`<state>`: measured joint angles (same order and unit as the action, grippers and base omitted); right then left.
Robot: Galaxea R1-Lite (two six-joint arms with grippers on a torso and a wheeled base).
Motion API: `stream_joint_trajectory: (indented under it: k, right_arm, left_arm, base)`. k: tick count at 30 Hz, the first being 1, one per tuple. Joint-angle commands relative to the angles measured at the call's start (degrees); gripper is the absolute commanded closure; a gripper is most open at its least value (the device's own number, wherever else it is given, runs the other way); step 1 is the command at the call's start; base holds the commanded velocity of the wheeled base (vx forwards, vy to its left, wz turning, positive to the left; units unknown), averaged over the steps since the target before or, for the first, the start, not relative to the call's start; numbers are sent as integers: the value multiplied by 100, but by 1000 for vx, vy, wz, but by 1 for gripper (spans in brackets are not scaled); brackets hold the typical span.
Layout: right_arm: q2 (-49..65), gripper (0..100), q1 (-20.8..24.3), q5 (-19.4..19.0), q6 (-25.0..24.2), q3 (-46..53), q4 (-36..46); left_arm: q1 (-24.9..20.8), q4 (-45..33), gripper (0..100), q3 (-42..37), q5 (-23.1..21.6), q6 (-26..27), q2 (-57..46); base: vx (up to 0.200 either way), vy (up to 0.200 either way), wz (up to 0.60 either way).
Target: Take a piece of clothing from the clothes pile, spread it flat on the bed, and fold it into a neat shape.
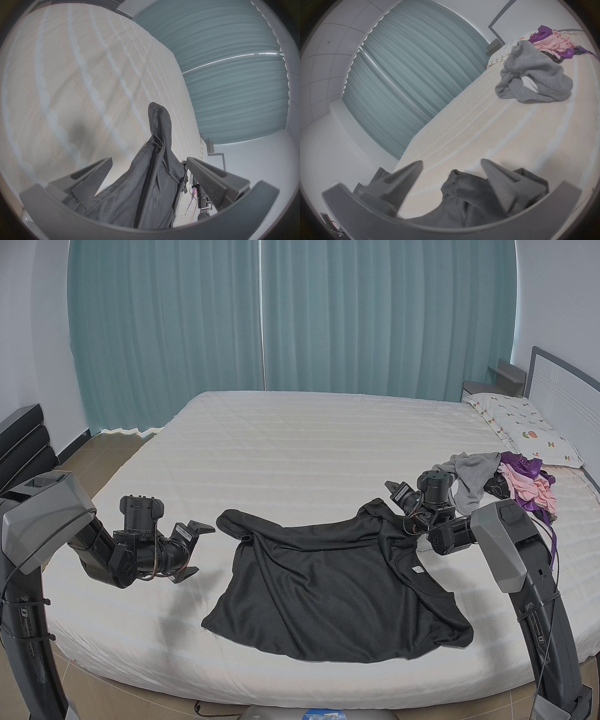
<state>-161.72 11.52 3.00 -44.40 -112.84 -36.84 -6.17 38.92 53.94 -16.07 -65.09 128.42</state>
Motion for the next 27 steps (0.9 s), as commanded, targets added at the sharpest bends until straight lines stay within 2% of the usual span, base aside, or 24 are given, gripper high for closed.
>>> stream_joint_trajectory:
  k: [1, 2, 4, 5, 7, 9, 18, 22, 25, 27]
  right_arm:
    - [800, 0, -71, -10, 1, 1308, -192]
    - [861, 0, -71, -19, 1, 1422, -236]
    - [1477, 0, -97, -194, -25, 2679, -913]
    - [1477, 0, -97, -194, -25, 2679, -913]
    - [2048, 0, -150, -643, -34, 3848, -1431]
    - [2373, 0, -176, -757, -34, 4402, -1475]
    - [3577, 0, -264, -836, -87, 6687, -1827]
    - [3771, 0, -220, -880, -113, 7504, -2319]
    - [3885, 0, -194, -1065, -377, 8295, -3251]
    - [3911, 0, -194, -1337, -552, 8726, -3804]
  left_arm:
    - [-16, 54, 0, -218, -46, 40, -53]
    - [-16, 71, 0, -226, -46, 40, -53]
    - [-25, 335, 0, -481, -54, 57, -115]
    - [-25, 335, 0, -481, -54, 57, -115]
    - [-60, 713, 0, -798, -54, 49, -177]
    - [-104, 889, 0, -973, -54, 49, -229]
    - [-209, 1144, 0, -1641, -37, 57, -475]
    - [-280, 1152, 0, -1914, -28, 57, -598]
    - [-324, 1152, 0, -2011, -19, 57, -660]
    - [-324, 1152, 0, -2011, -37, 40, -642]
  base:
    - [0, 0, 0]
    - [0, 0, 0]
    - [0, 0, 0]
    - [0, 0, 0]
    - [0, 0, 0]
    - [0, 0, 0]
    - [0, 0, 0]
    - [-200, 0, 0]
    - [-133, 0, 0]
    - [0, 0, 0]
